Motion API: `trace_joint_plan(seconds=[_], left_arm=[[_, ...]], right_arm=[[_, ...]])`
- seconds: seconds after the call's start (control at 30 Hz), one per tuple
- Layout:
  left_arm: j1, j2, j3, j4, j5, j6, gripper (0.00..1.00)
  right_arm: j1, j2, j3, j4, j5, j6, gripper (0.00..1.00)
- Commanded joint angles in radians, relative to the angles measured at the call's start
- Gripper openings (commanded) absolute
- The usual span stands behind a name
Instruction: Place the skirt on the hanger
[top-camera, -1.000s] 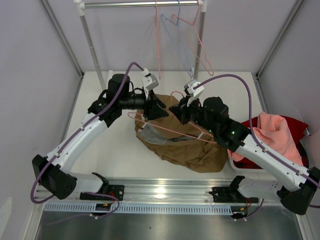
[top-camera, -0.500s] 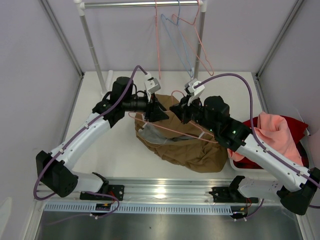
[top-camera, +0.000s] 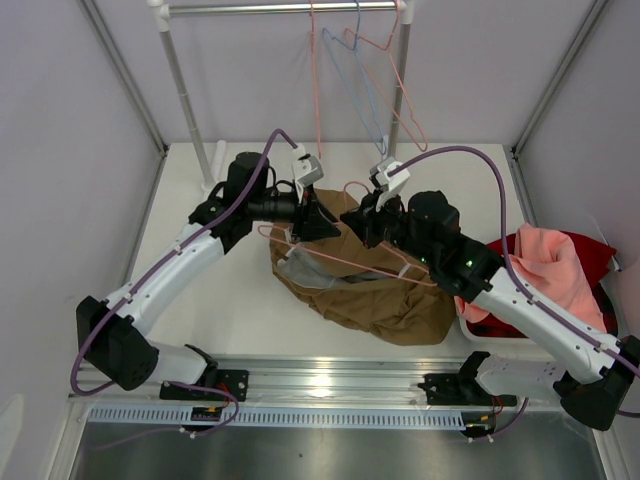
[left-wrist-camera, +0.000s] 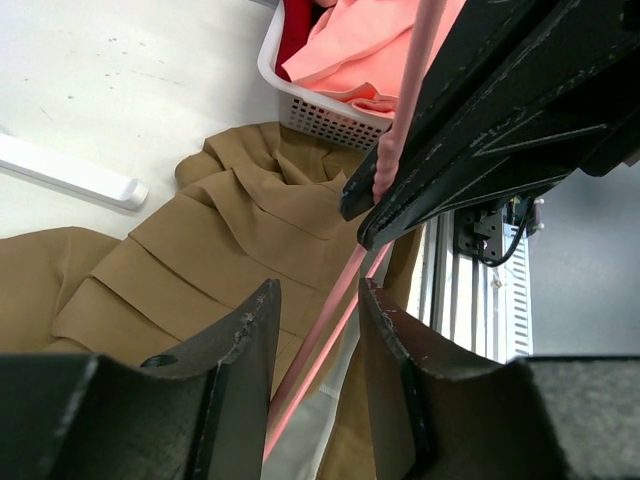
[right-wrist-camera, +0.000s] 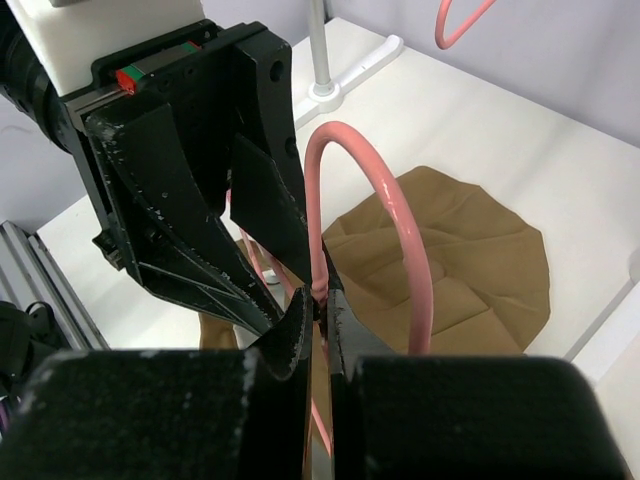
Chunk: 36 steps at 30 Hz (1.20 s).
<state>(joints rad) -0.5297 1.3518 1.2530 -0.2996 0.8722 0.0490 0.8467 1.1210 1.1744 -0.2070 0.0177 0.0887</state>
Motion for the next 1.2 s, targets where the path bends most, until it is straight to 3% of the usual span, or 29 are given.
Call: trace_joint_plan(seconds=[0.0, 0.33, 0.43, 0.57, 0.73, 1.0, 1.17], left_arm=[[-0.003, 0.003, 0.002, 0.063, 0.05, -0.005, 0.41], [-0.015, 0.015, -0.016, 0.109, 0.079, -0.04, 0.35], [-0.018, 0.013, -0.032, 0.132, 0.09, -0.041, 0.27], [-0.024, -0.005, -0.062, 0.193, 0.12, -0.106, 0.0], [-0.035, -0.066, -0.113, 0.29, 0.137, -0.201, 0.0], [-0.035, -0.239, -0.193, 0.335, -0.079, -0.265, 0.0], [-0.036, -0.324, -0.234, 0.347, -0.191, -0.311, 0.0]], right_arm=[[-0.006, -0.009, 0.08, 0.046, -0.005, -0.001, 0.0], [-0.008, -0.009, 0.085, 0.04, 0.001, 0.0, 0.0], [-0.009, -0.007, 0.087, 0.04, 0.004, 0.0, 0.0], [-0.009, -0.007, 0.085, 0.038, 0.011, 0.0, 0.0], [-0.009, -0.013, 0.079, 0.037, 0.025, 0.003, 0.0], [-0.005, -0.027, 0.067, 0.029, 0.062, 0.008, 0.01], [0.009, -0.02, 0.068, 0.035, 0.079, 0.005, 0.19]])
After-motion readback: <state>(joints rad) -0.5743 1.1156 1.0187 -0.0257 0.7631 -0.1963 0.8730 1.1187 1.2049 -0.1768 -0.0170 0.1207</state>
